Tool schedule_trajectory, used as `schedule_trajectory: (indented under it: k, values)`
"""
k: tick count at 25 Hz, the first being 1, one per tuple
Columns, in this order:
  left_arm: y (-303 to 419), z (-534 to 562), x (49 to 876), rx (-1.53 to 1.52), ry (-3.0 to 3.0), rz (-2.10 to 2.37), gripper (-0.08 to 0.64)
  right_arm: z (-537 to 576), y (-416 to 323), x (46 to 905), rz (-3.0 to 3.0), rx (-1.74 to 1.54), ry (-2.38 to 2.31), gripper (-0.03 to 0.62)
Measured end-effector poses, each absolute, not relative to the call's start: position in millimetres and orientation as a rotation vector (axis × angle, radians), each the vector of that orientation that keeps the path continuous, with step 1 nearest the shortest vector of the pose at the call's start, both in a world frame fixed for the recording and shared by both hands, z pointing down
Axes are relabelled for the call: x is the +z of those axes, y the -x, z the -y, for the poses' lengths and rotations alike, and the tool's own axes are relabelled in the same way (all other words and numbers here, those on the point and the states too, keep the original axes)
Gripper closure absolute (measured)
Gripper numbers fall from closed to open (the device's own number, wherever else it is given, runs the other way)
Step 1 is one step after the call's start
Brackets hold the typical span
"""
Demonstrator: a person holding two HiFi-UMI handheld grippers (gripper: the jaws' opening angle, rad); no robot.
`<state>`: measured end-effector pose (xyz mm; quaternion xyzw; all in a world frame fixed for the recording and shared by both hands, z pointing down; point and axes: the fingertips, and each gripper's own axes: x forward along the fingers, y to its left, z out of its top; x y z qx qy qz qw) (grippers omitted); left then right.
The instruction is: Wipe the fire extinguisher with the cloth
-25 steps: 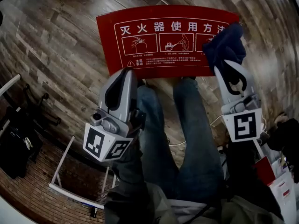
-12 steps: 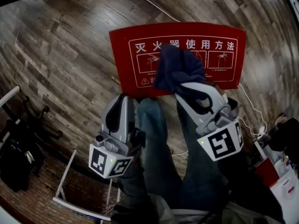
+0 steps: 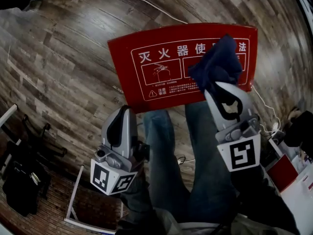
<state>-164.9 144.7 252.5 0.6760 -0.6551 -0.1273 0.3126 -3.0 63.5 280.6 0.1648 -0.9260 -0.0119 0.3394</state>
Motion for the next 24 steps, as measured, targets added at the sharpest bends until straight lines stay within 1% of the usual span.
schedule_trajectory:
  k: [3, 6, 9, 12, 14, 16, 20, 24]
  values:
    - [157, -137, 249, -0.344, -1.815, 1.689, 0.554, -83, 40, 279, 2.455, -0.041, -0.332, 0.529]
    - [147, -130, 247, -0.343, -1.847, 1.659, 0.554, -95, 51, 279, 2.475, -0.028, -0.268, 0.529]
    - [137, -127, 243, -0.368, -1.858, 1.638, 0.554, -83, 27, 280, 2.428, -0.152, -0.239, 0.529]
    - [128, -129, 240, -0.378, -1.865, 1.62, 0.554, -52, -32, 283, 2.332, -0.107, -0.406, 0.531]
    - [121, -129, 242, -0.365, -1.859, 1.61, 0.554, -45, -55, 284, 2.299, -0.042, -0.476, 0.531]
    - [114, -129, 241, -0.357, -1.842, 1.601, 0.554, -47, -55, 282, 2.31, 0.008, -0.483, 0.531]
    - [103, -125, 225, -0.346, -1.84, 1.587, 0.554, -56, -31, 265, 2.387, 0.063, -0.454, 0.531]
    - [87, -125, 199, -0.349, -1.849, 1.558, 0.554, -71, -12, 230, 2.459, 0.024, -0.381, 0.531]
